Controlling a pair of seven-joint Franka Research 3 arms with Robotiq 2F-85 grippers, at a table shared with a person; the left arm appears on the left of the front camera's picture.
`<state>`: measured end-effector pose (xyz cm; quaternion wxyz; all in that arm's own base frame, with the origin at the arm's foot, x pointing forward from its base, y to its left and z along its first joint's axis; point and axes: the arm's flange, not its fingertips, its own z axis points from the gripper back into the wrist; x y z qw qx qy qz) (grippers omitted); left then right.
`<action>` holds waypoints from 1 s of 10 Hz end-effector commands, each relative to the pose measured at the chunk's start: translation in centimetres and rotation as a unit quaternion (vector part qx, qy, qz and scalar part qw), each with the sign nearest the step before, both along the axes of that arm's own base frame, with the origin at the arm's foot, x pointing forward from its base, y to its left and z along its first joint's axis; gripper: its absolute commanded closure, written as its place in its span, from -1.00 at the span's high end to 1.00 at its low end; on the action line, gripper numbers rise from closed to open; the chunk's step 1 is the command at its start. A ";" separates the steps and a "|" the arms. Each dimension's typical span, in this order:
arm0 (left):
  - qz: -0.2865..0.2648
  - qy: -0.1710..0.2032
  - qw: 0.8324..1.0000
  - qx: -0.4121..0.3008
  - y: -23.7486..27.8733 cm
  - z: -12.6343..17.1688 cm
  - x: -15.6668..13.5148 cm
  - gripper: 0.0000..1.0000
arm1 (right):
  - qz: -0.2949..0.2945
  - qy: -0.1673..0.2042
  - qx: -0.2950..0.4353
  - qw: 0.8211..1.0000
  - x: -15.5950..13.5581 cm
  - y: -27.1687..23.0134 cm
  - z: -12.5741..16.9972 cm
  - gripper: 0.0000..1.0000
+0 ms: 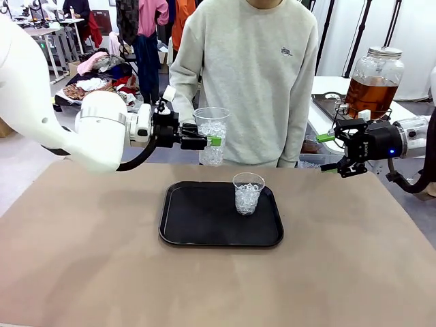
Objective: Pour the drink into the iced cup.
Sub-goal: Pick up the iced cup indicated by the human and present it to them, then open the gripper to release the iced cup you were holding.
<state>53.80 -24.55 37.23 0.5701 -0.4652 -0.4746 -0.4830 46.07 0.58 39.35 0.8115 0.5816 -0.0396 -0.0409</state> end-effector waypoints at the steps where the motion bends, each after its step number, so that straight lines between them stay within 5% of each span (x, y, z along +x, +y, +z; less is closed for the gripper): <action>1: 0.000 0.006 1.000 0.010 -0.1 0.7 0.3 0.13 | 0.000 0.001 0.001 1.000 0.0 0.0 0.1 1.00; 10: 0.003 -0.001 1.000 0.004 0.1 0.0 0.1 0.13 | 0.000 0.001 0.001 1.000 0.0 0.0 0.1 1.00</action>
